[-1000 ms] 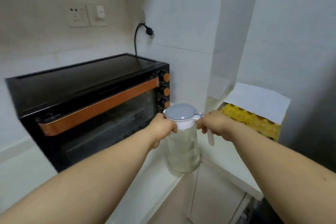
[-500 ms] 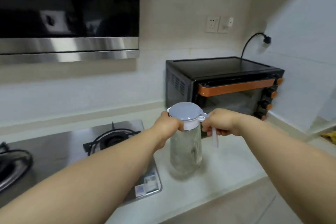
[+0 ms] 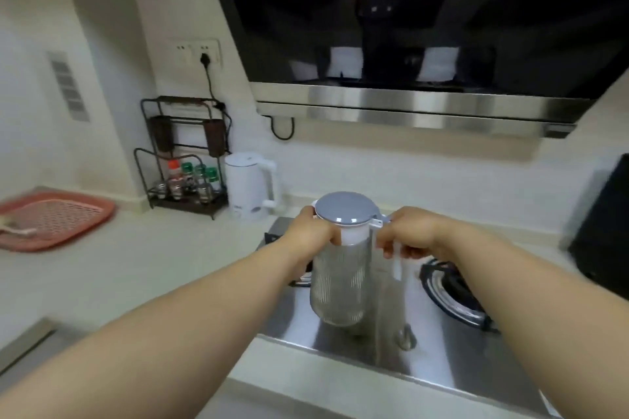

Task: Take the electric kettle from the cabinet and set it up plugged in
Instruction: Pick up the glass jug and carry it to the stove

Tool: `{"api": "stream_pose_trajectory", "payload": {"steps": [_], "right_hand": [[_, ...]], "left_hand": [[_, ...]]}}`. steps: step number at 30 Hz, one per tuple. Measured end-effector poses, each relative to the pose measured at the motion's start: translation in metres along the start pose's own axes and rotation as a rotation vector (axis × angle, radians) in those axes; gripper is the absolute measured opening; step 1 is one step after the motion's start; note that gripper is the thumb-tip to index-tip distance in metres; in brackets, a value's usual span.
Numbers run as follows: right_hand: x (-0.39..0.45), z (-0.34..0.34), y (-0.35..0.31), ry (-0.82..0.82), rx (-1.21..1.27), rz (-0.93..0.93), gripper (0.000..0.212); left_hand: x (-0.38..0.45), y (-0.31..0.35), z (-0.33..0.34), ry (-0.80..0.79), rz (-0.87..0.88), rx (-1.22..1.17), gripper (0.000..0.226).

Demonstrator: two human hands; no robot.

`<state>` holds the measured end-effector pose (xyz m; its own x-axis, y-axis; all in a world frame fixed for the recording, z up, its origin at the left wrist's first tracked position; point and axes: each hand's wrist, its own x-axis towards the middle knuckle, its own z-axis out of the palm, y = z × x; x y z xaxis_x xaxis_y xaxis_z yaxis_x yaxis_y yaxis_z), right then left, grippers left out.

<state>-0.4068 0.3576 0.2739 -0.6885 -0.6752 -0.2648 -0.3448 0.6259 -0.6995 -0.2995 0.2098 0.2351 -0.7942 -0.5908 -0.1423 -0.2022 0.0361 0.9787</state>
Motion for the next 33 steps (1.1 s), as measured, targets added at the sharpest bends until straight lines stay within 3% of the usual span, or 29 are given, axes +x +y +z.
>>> {"api": "stream_pose_trajectory", "payload": {"steps": [8,17,24,33], "right_hand": [[0.098,0.104,-0.129,-0.242,-0.078,-0.199,0.009],[0.209,0.168,-0.217,-0.466,-0.075,-0.283,0.01],[0.27,0.206,-0.24,-0.459,-0.029,-0.22,0.014],[0.343,0.258,-0.268,-0.261,0.049,-0.082,0.009]], "left_hand": [[0.02,-0.026,-0.166,0.309,-0.034,-0.084,0.063],[0.078,-0.042,-0.275,0.507,-0.129,-0.117,0.064],[0.139,-0.063,-0.323,0.488,-0.189,-0.119,0.07],[0.242,-0.081,-0.4,0.239,-0.263,-0.114,0.065]]}}
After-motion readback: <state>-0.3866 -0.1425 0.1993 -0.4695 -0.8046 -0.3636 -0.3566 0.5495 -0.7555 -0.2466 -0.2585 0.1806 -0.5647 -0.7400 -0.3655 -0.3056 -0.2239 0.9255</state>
